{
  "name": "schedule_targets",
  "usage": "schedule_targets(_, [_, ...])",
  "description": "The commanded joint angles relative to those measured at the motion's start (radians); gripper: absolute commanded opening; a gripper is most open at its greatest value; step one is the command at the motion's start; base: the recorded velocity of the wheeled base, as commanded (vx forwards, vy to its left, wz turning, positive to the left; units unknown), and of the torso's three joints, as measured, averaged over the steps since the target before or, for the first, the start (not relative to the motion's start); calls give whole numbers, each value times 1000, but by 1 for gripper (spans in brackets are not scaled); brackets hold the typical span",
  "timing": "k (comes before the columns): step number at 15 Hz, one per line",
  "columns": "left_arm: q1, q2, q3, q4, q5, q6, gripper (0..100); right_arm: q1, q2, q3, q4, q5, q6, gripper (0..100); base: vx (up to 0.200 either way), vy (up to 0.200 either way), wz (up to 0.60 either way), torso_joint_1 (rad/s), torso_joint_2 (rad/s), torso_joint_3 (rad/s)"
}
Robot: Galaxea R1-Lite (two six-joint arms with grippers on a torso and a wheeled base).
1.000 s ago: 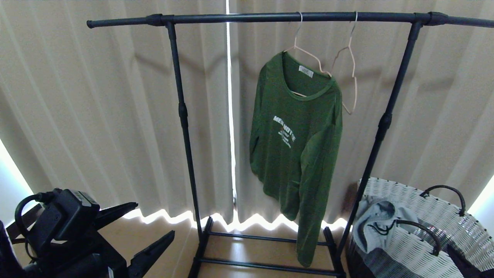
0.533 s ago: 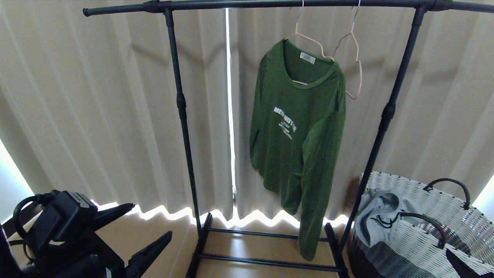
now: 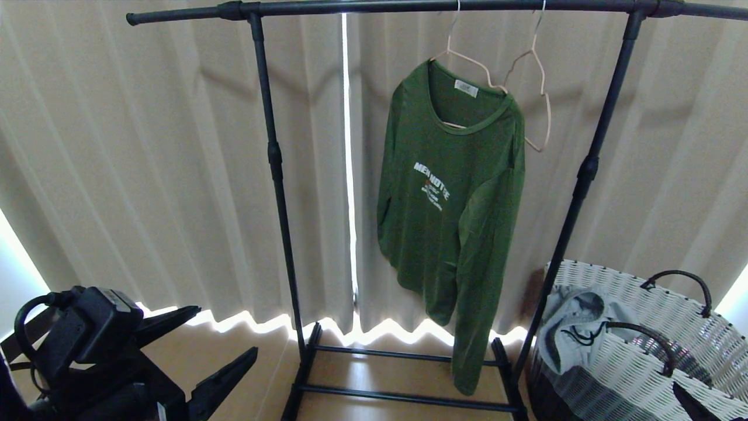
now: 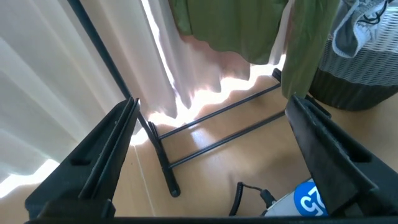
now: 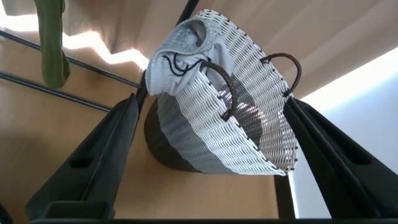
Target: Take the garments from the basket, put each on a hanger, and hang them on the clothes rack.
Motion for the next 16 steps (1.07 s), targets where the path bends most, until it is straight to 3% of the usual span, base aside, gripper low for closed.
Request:
schedule_targets(1, [0, 1, 2, 0, -1, 0, 100, 1, 3, -4, -1, 0, 0, 100, 200, -200, 0, 7, 2, 2])
schedule_targets(7, [0, -1, 5, -1, -1, 0, 100, 1, 1, -3, -1, -3, -2, 100, 200, -200, 0, 5, 3, 6])
schedule_targets(13, [-2, -16, 5, -1, -1, 0, 100, 7, 6, -3, -1, 5, -2, 100, 0, 0, 0, 0, 0, 0])
schedule_targets(16, [-2, -15, -7, 0, -1, -7, 100, 11, 92, -37, -5, 6, -72, 100, 0, 0, 0, 0, 0, 0])
